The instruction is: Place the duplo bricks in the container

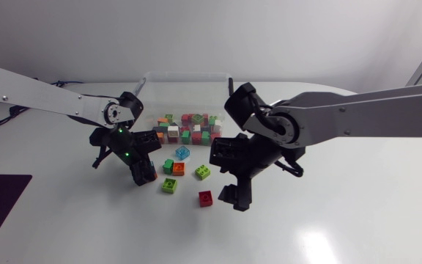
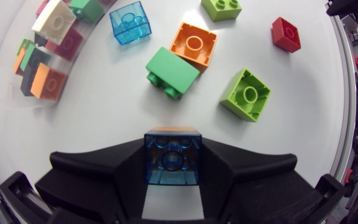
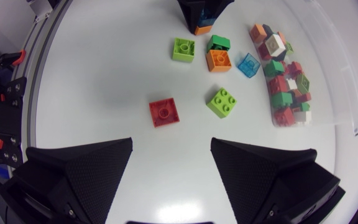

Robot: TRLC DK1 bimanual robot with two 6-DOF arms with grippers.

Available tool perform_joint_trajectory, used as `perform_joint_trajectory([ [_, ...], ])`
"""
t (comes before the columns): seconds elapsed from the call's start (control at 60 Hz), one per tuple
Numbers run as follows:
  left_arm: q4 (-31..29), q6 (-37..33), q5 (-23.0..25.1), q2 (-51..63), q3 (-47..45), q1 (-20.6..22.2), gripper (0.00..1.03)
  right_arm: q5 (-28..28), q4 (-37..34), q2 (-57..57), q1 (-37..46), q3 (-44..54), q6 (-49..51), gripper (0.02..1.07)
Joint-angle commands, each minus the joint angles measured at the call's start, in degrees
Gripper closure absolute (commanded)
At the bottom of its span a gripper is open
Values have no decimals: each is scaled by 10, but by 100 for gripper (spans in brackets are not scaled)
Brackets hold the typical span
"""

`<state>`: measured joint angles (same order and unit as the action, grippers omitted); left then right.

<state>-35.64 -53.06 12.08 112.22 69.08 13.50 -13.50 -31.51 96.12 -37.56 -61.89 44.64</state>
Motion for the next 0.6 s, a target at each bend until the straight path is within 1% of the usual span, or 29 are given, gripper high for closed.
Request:
perform_joint_trajectory([
  [0.0, -23, -26, 22, -22, 18, -12, 71, 0, 0, 32, -14, -21, 26, 17],
  [0.183, -72, -41, 67, -103, 12, -18, 71, 11, -2, 86, -35, -46, 53, 17],
  [0.383, -76, -41, 107, -211, -2, -29, 71, 12, -3, 143, -45, -79, 62, 17],
  [0.517, -93, -41, 134, -238, 22, -42, 71, 15, -7, 166, -53, -98, 64, 17],
  [0.533, -95, -41, 139, -239, 29, -46, 71, 15, -7, 168, -54, -99, 64, 18],
  [0.567, -95, -39, 147, -240, 40, -51, 71, 16, -8, 174, -56, -103, 66, 23],
  [0.583, -96, -39, 148, -240, 41, -51, 71, 16, -12, 179, -56, -106, 69, 28],
])
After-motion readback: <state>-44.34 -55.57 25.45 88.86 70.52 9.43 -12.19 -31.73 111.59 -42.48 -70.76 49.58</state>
